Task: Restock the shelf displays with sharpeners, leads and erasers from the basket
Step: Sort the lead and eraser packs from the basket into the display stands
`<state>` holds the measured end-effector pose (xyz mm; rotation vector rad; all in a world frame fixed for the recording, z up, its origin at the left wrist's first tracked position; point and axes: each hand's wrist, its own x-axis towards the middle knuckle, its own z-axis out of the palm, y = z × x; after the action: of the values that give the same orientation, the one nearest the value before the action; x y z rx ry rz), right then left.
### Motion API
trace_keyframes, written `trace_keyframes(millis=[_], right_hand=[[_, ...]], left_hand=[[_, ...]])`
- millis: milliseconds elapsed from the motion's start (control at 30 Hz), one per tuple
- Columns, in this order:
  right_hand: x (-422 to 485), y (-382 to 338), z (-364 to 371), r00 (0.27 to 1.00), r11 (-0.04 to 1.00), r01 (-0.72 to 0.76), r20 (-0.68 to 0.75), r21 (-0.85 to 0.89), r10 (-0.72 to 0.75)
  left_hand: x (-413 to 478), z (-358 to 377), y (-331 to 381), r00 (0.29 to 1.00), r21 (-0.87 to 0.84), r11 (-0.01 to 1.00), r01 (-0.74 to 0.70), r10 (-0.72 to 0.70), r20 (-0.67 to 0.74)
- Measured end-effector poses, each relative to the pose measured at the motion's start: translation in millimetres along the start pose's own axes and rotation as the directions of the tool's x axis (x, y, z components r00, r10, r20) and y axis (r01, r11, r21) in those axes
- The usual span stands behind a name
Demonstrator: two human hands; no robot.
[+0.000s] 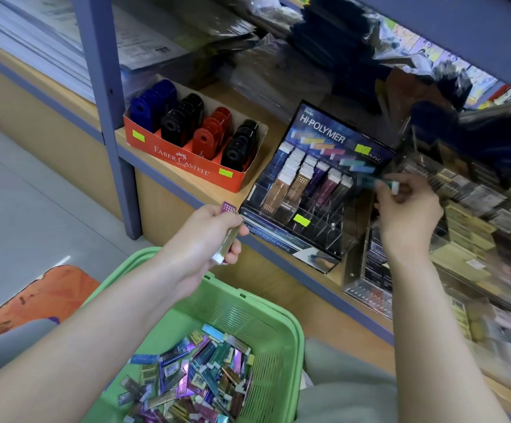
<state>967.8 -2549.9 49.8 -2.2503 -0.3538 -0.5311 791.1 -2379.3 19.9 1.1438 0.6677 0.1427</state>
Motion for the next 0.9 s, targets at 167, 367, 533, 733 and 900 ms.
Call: trace_keyframes(millis=[167, 367, 533, 733, 900], right_hand=[[6.8, 13.6, 4.1, 0.991, 0.986, 0.103, 0.096, -0.131, -0.091], [6.3, 6.5, 6.9, 0.982, 0.974, 0.164, 0.115, -0.154, -0.147], [12.7, -9.3, 15.9, 0.977, 0.976, 0.214, -0.002, 0.034, -0.214], [10.8, -30.3, 36.9, 0.949, 0.961, 0.252, 0.168, 0.112, -0.268], [24.9, -29.7, 50.5, 0.921, 0.976, 0.199, 0.323, 0.091, -0.218]], left_hand=[[0.2, 1.4, -2.5, 1.0, 0.027, 1.0, -0.008, 0.008, 0.01], [-0.3, 2.6, -3.7, 1.0, 0.05, 0.999, -0.009, 0.008, 0.01], [0.1, 2.0, -4.4, 1.0, 0.067, 0.998, -0.016, 0.015, 0.011], [0.9, 3.7, -3.1, 1.0, 0.073, 0.997, -0.019, 0.017, 0.024], [0.1, 1.7, -1.8, 0.999, 0.078, 0.997, -0.024, 0.022, 0.029]])
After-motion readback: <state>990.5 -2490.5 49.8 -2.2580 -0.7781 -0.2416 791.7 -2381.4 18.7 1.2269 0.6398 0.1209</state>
